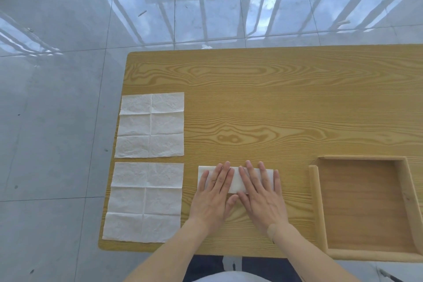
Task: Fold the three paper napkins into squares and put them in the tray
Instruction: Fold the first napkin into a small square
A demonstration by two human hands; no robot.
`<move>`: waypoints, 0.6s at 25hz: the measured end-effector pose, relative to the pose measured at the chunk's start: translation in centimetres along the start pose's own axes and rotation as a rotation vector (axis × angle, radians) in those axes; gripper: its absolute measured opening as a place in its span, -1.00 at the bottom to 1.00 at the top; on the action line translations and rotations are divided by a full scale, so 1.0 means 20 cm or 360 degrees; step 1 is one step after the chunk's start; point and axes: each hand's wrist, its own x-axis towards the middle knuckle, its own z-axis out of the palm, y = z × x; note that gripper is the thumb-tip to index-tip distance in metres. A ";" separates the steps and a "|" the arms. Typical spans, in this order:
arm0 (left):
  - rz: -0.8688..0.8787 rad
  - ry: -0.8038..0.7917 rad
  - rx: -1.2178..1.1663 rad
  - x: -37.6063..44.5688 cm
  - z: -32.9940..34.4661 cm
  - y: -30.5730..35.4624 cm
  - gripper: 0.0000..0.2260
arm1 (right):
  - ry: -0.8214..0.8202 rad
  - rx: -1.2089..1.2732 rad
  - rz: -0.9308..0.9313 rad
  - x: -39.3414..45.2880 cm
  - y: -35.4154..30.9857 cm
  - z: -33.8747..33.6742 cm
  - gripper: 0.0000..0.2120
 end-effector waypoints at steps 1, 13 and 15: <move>0.0001 -0.0006 0.0001 0.00 0.01 -0.01 -0.40 | -0.0006 -0.0003 0.0020 0.00 0.01 0.01 -0.39; -0.0147 -0.0126 -0.0037 -0.03 -0.05 -0.14 -0.39 | 0.0044 0.0041 0.0271 -0.07 0.18 0.03 -0.35; -0.0123 -0.0129 -0.0018 -0.04 -0.07 -0.14 -0.38 | 0.0043 0.0064 0.0278 -0.09 0.19 0.03 -0.32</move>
